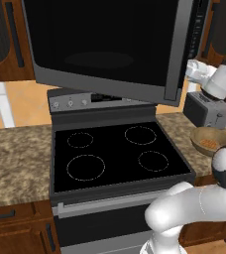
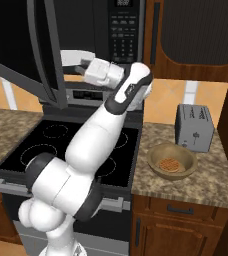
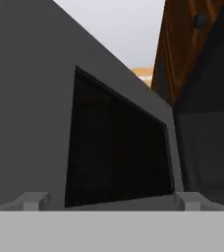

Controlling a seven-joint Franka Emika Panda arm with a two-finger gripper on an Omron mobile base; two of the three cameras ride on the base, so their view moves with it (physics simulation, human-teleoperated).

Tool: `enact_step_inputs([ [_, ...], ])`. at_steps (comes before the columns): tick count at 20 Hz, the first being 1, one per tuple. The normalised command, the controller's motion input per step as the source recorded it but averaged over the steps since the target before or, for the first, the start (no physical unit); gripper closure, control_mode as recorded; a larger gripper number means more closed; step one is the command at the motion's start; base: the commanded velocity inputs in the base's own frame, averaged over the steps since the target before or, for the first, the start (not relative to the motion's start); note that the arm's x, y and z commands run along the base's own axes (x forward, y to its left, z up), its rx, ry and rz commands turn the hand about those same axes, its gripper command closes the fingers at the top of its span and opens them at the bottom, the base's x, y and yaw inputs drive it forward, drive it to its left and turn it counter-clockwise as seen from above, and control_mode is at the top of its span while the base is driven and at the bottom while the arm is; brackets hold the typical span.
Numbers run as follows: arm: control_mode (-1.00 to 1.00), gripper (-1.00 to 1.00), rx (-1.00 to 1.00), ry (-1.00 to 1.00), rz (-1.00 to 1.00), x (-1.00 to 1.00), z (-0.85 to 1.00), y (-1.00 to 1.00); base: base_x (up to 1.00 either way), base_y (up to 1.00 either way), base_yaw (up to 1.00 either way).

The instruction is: Open the microwave, place the bowl with waffle inside the microwave, then close the microwave door and turn it on.

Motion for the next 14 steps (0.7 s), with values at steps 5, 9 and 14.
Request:
enact_step_inputs([
  [5, -1.0, -1.0, -0.29, -0.09, 0.37, -0.47, 0.19, 0.83, 0.0, 0.0, 0.0],
  [9, -1.0, -1.0, -0.31, -0.16, 0.26, -0.94, 0.23, 1.0, 0.0, 0.0, 0.0],
  [14, -1.0, -1.0, -0.24, -0.22, 0.09, -1.0, 0.22, 1.0, 0.0, 0.0, 0.0],
])
